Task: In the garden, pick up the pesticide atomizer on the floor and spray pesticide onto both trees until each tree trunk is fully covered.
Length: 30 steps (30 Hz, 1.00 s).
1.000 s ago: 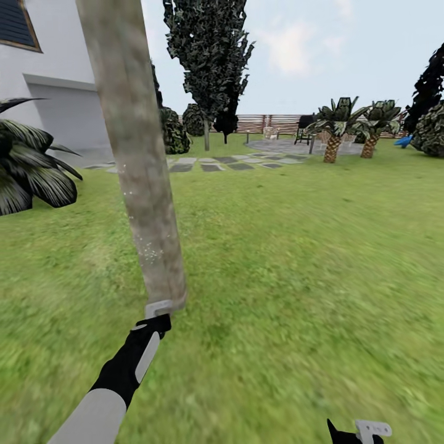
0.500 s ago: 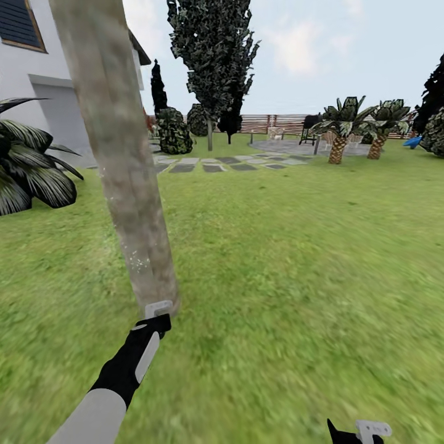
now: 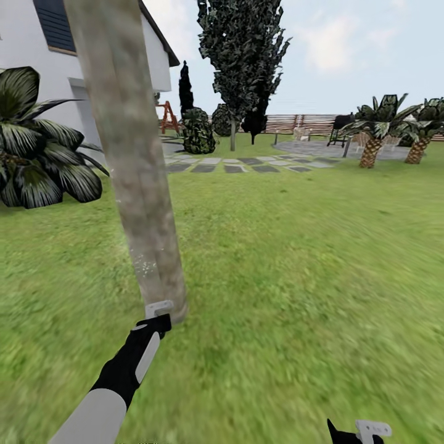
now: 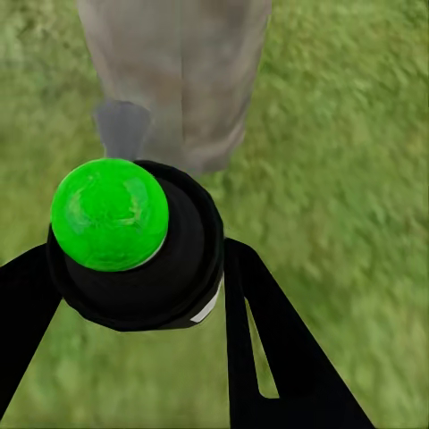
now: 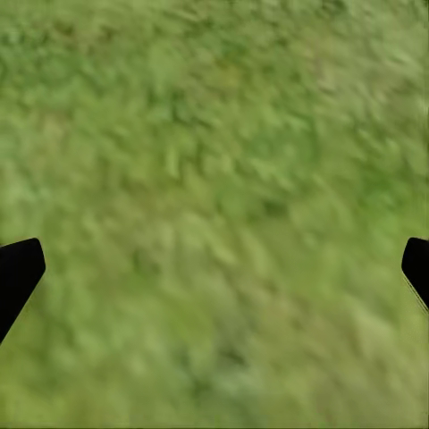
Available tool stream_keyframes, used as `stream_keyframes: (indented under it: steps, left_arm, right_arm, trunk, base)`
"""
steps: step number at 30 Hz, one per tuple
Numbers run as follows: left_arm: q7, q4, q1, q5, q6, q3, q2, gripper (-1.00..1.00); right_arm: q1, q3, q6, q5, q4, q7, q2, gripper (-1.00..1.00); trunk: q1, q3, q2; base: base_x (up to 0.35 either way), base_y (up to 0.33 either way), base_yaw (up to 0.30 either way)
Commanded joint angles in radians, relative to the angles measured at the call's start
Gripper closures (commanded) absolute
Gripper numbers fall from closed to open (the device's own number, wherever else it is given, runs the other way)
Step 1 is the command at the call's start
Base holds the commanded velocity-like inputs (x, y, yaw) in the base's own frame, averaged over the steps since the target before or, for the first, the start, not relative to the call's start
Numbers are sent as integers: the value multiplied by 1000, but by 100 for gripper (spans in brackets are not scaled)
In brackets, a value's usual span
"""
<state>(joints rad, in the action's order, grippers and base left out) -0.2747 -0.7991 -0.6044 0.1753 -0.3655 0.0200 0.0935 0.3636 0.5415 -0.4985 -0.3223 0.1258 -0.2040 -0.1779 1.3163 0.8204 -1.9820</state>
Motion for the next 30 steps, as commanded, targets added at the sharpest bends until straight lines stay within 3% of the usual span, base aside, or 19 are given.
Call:
stream_keyframes:
  steps: [1, 15, 22, 25, 27, 30]
  left_arm:
    - [0, 0, 0, 0, 1, 0, 0, 100]
    - [0, 0, 0, 0, 3, 0, 0, 100]
    - [13, -12, -5, -4, 10, -7, 0, 100]
    - [14, -17, -38, -10, -66, -13, 1, 100]
    - [16, -18, -97, -11, -139, -30, -2, 100]
    - [17, -18, -158, -11, -183, -37, -9, 100]
  right_arm:
    - [0, 0, 0, 0, 0, 0, 0, -100]
    - [0, 0, 0, 0, 0, 0, 0, -100]
    - [0, 1, 0, 0, 0, 0, 0, -100]
    - [0, 1, 0, 0, 0, 0, 0, -100]
    - [0, 1, 0, 0, 0, 0, 0, -100]
    - [0, 1, 0, 0, 0, 0, 0, -100]
  trunk:
    - [0, 0, 0]
    - [0, 0, 0]
    - [0, 0, 0]
    - [0, 0, 0]
    - [0, 0, 0]
    - [0, 0, 0]
  base:
    - [34, -266, 276]
    - [1, -270, 272]
    - [0, -31, 29]
    - [0, 0, 0]
    - [0, 0, 0]
    - [0, 0, 0]
